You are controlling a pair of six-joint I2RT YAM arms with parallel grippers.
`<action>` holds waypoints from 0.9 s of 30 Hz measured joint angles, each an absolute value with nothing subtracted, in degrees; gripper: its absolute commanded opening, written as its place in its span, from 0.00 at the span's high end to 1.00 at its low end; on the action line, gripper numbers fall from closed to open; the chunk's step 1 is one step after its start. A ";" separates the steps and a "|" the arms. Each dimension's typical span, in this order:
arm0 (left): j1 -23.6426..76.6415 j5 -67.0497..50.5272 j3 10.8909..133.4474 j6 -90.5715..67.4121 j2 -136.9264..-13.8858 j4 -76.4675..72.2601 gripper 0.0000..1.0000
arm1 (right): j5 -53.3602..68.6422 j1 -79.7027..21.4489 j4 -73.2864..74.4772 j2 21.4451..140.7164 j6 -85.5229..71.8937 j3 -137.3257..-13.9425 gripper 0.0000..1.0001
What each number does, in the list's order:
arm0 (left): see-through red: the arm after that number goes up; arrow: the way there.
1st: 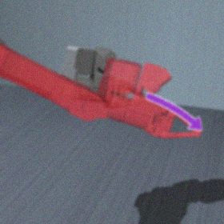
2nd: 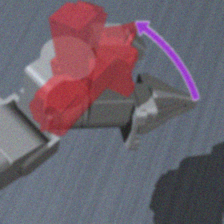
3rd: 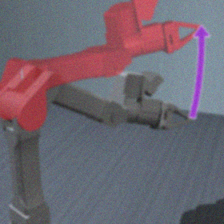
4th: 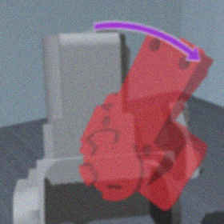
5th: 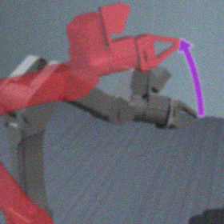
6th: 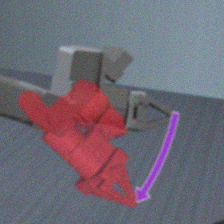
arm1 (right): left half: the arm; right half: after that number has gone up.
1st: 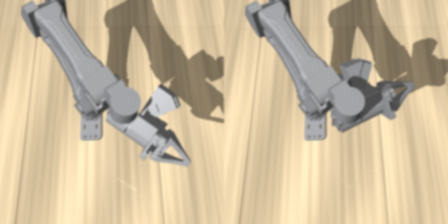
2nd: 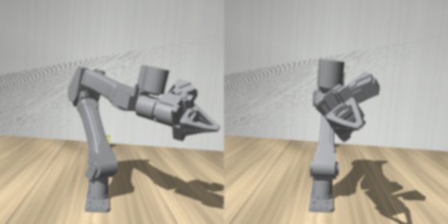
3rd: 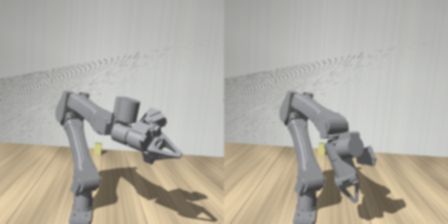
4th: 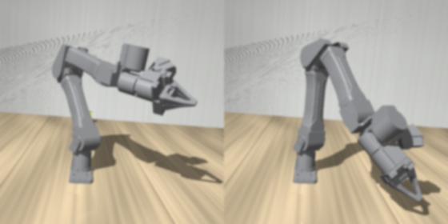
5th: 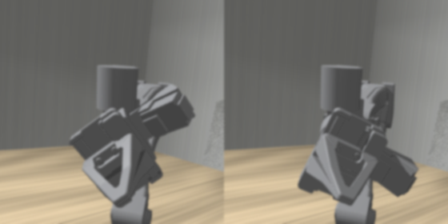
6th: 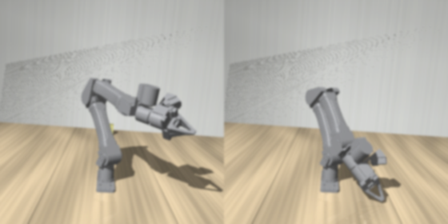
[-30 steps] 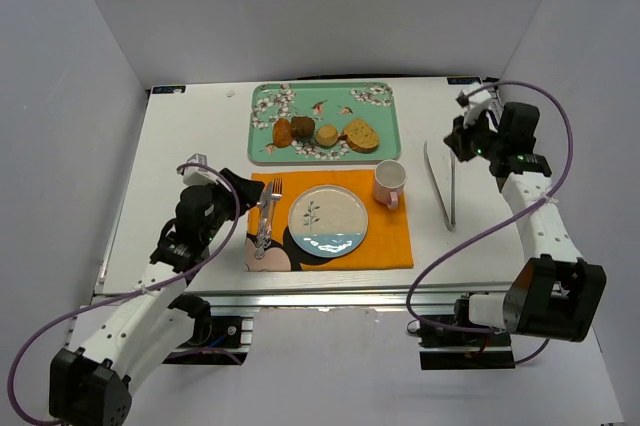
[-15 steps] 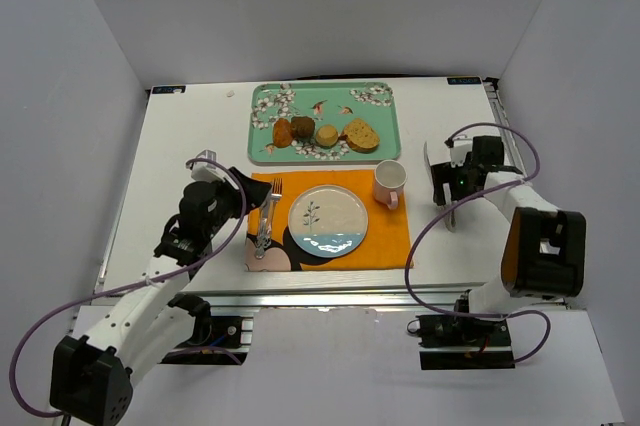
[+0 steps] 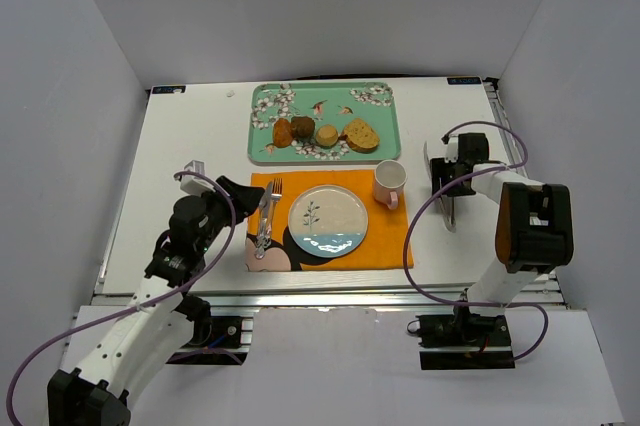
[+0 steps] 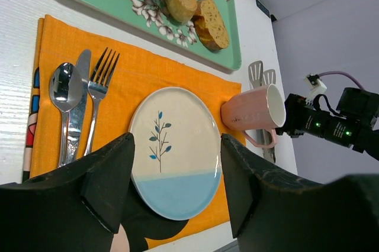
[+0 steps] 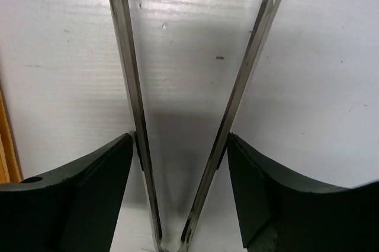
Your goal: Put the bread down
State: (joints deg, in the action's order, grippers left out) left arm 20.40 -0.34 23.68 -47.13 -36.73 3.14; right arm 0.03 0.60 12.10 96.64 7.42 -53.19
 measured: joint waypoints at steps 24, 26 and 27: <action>20.40 1.76 24.51 -47.62 -36.69 6.07 0.31 | 23.83 -21.76 22.68 98.35 29.30 -95.55 0.59; 20.40 2.15 24.77 -47.66 -36.58 6.59 0.31 | 23.16 -24.77 23.22 101.62 31.18 -96.95 0.58; 20.40 2.35 24.93 -47.68 -36.49 6.81 0.31 | 22.20 -25.80 24.10 103.07 32.47 -97.73 0.58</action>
